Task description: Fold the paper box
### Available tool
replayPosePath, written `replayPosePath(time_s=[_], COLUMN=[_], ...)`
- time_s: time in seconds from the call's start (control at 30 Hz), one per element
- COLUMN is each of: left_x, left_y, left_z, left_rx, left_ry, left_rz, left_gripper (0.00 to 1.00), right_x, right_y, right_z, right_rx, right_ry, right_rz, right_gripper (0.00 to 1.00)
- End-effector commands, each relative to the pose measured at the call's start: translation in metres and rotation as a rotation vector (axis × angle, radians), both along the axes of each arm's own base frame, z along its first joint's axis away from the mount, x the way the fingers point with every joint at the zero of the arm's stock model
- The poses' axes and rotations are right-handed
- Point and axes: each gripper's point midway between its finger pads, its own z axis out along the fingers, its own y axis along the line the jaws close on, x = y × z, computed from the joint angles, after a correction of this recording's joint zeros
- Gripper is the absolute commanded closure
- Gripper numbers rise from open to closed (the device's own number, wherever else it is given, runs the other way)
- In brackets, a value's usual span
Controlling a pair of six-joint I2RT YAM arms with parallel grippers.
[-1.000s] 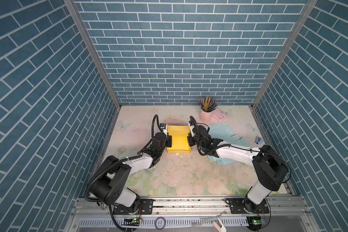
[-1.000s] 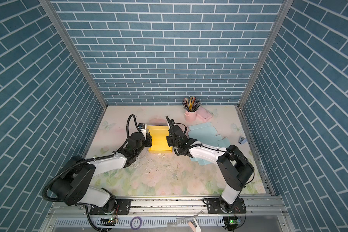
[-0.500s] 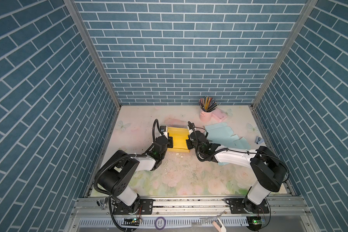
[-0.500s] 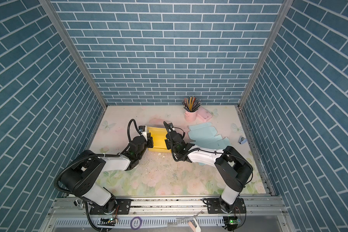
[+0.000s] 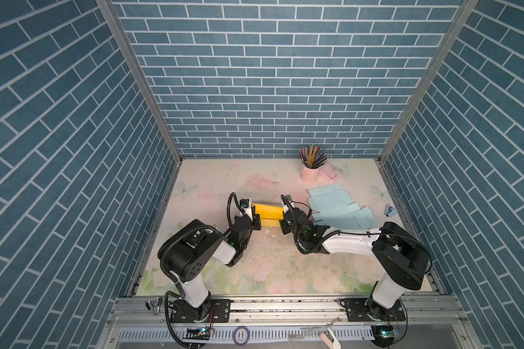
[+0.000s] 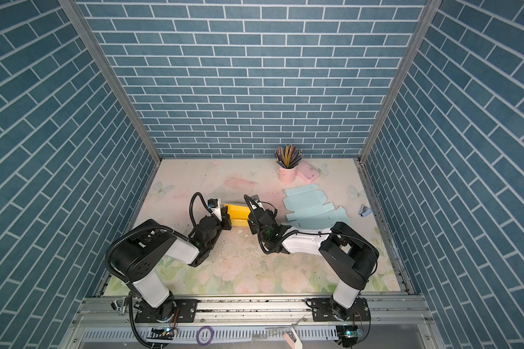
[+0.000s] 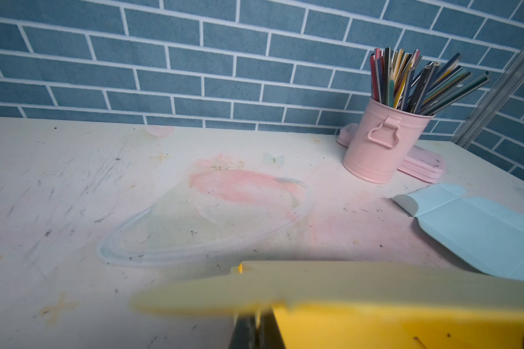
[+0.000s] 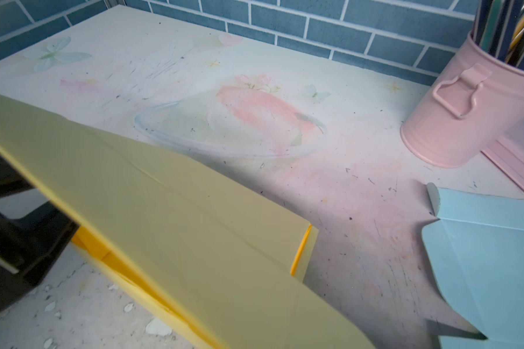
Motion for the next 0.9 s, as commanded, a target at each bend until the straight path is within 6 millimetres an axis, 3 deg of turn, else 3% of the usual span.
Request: replayPosePath(time_s=[0.0, 0.17, 0.3, 0.53, 0.63, 0.73, 0.8, 0.87], left_x=[-0.018, -0.019, -0.019, -0.018, -0.018, -0.018, -0.018, -0.020], left_y=[-0.023, -0.020, -0.017, -0.018, -0.019, -0.020, -0.020, -0.023], left_z=[-0.021, -0.023, -0.032, -0.040, -0.042, -0.044, -0.045, -0.043], left_rx=[0.004, 0.018, 0.039, 0.051, 0.061, 0.078, 0.092, 0.093], left_ry=[0.056, 0.056, 0.059, 0.064, 0.068, 0.070, 0.069, 0.064], left_rz=[-0.114, -0.105, -0.097, -0.098, -0.101, -0.104, -0.102, -0.115], left_gripper=[0.97, 0.97, 0.97, 0.97, 0.97, 0.97, 0.97, 0.95], right_x=[-0.014, -0.025, -0.037, -0.062, -0.070, -0.072, -0.066, -0.055], right_y=[0.016, 0.012, -0.004, -0.033, -0.053, -0.077, -0.087, -0.087], right_z=[0.010, 0.018, 0.019, 0.041, 0.059, 0.099, 0.125, 0.137], right_rx=[0.052, 0.051, 0.056, 0.125, 0.132, 0.137, 0.134, 0.129], right_ry=[-0.021, -0.046, -0.046, -0.094, -0.148, -0.237, -0.242, -0.194], right_rz=[0.066, 0.096, 0.094, 0.086, 0.037, -0.061, -0.112, -0.117], right_gripper=[0.88, 0.74, 0.61, 0.53, 0.57, 0.57, 0.52, 0.50])
